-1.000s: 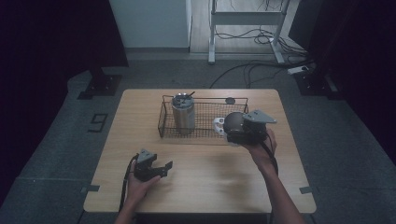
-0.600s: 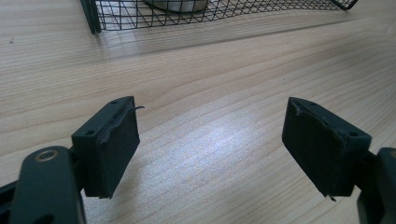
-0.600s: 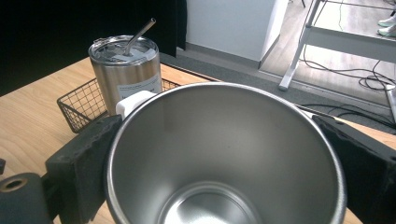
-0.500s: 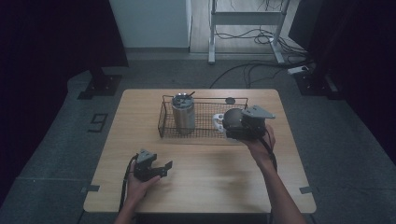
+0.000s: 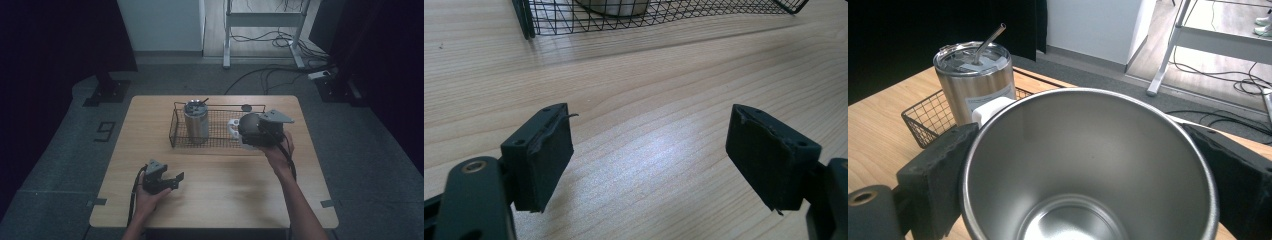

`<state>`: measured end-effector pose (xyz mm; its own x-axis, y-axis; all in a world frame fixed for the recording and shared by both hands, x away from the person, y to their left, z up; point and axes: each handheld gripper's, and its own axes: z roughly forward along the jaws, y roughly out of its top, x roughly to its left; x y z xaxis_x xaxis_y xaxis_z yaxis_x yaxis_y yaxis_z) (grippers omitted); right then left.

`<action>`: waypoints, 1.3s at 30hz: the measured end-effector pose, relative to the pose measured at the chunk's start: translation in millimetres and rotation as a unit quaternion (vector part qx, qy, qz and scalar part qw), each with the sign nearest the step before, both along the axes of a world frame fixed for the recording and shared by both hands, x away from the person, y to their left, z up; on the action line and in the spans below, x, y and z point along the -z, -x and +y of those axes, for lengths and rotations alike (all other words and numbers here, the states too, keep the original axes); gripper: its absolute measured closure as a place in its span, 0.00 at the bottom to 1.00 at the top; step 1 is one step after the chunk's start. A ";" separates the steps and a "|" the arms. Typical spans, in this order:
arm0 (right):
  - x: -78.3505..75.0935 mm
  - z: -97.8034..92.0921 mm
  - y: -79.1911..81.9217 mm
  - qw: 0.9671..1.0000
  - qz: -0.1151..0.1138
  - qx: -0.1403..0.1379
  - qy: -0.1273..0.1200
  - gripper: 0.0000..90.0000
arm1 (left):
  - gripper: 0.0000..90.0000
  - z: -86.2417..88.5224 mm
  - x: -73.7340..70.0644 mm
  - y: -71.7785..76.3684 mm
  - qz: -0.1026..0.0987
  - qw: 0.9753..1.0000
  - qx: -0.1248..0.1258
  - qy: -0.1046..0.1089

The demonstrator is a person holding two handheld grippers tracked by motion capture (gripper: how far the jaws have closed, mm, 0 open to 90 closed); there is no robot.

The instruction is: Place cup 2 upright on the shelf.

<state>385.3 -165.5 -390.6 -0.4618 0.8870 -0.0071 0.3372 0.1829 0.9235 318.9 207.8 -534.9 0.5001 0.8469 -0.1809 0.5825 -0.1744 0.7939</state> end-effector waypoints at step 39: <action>10.3 7.3 -37.3 1.000 0.019 0.015 0.006 0.07 | 0.21 0.4 -2.4 1.1 0.000 1.000 0.002 0.006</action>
<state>422.6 -158.1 -400.9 -0.4344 0.9007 -0.0001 0.3783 0.1826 0.9075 317.8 208.2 -532.6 0.5043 0.8423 -0.1903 0.5809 -0.1679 0.7964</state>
